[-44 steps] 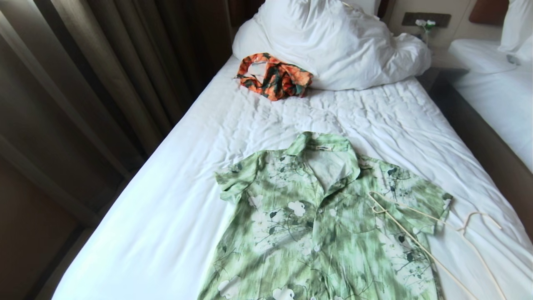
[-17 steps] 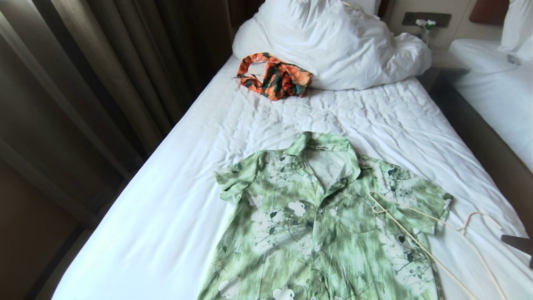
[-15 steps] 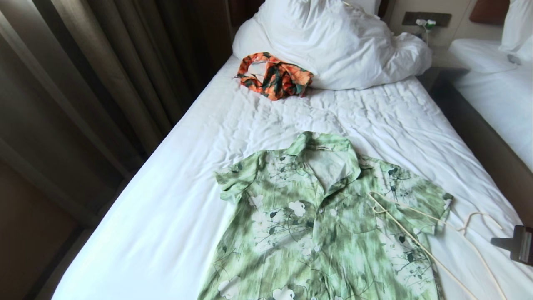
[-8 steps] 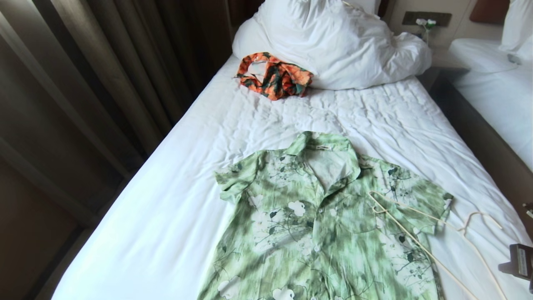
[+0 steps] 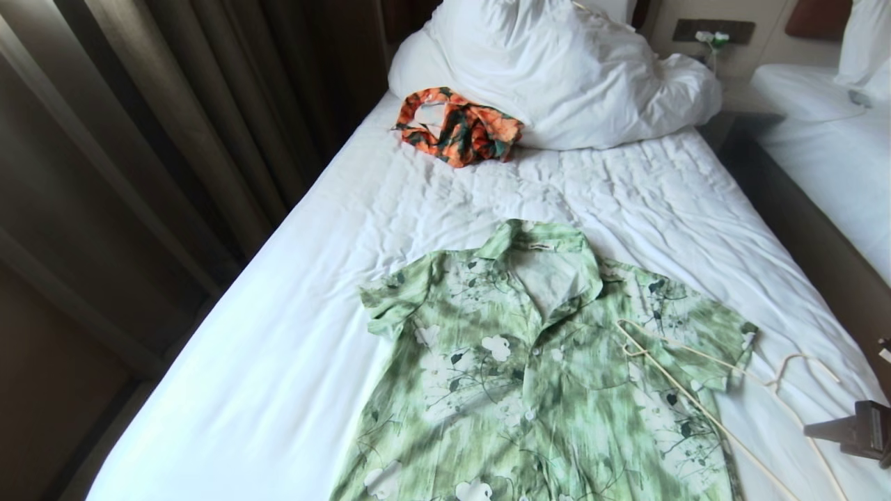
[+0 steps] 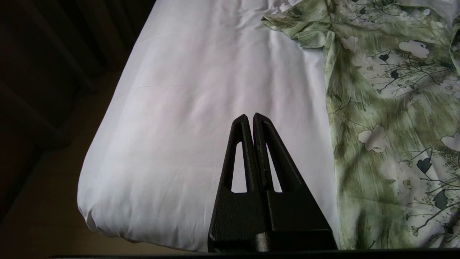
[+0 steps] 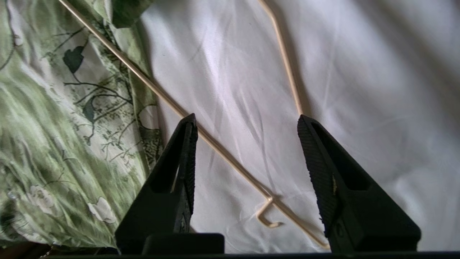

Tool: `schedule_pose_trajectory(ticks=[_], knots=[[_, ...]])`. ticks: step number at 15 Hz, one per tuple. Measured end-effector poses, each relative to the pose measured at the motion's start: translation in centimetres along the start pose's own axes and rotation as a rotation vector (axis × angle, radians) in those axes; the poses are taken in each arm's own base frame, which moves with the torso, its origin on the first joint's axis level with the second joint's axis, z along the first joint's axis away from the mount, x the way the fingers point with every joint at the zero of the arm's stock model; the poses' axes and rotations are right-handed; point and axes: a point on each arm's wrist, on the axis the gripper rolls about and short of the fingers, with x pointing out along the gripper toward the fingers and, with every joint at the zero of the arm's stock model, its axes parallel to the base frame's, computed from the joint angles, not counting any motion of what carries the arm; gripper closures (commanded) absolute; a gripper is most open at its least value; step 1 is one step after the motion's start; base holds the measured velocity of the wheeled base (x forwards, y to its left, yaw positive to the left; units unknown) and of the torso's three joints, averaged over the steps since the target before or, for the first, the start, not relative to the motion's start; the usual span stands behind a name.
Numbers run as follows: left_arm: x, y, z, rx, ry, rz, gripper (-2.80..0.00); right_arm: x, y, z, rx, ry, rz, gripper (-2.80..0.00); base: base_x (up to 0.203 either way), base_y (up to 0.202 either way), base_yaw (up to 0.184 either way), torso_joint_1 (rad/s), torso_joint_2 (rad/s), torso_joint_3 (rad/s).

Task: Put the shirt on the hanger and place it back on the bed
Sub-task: Lift the shirt and hanger

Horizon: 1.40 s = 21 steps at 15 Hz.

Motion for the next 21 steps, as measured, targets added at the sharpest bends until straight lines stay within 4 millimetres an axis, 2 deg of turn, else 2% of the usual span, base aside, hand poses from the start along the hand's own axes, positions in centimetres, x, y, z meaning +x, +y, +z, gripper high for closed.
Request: schedule_pose_trajectory(ticks=[5,10,14,16,21], knots=[[0.0,0.0,0.0,-0.001,0.0,0.0,0.0,2.4,-1.6,0.5,-0.016,0.015,0.07,-2.8,0.0,0.0,0.0,0.0,0.0,0.0],[0.0,0.0,0.0,0.0,0.001,0.0,0.0,4.0,-2.4,0.5,0.001,0.053,0.116,-2.8,0.0,0.0,0.0,0.0,0.0,0.0],[0.0,0.0,0.0,0.0,0.001,0.0,0.0,4.3,-2.7,0.6,0.024,0.023,0.327,-2.8,0.0,0.0,0.0,0.0,0.0,0.0],[0.0,0.0,0.0,0.0,0.0,0.0,0.0,4.3,-2.8,0.5,0.001,0.016,0.348,-2.8,0.0,0.0,0.0,0.0,0.0,0.0],[0.0,0.0,0.0,0.0,0.0,0.0,0.0,4.6,-3.3,-1.2,-0.074,-0.045,0.343,-2.8,0.0,0.0,0.0,0.0,0.0,0.0]])
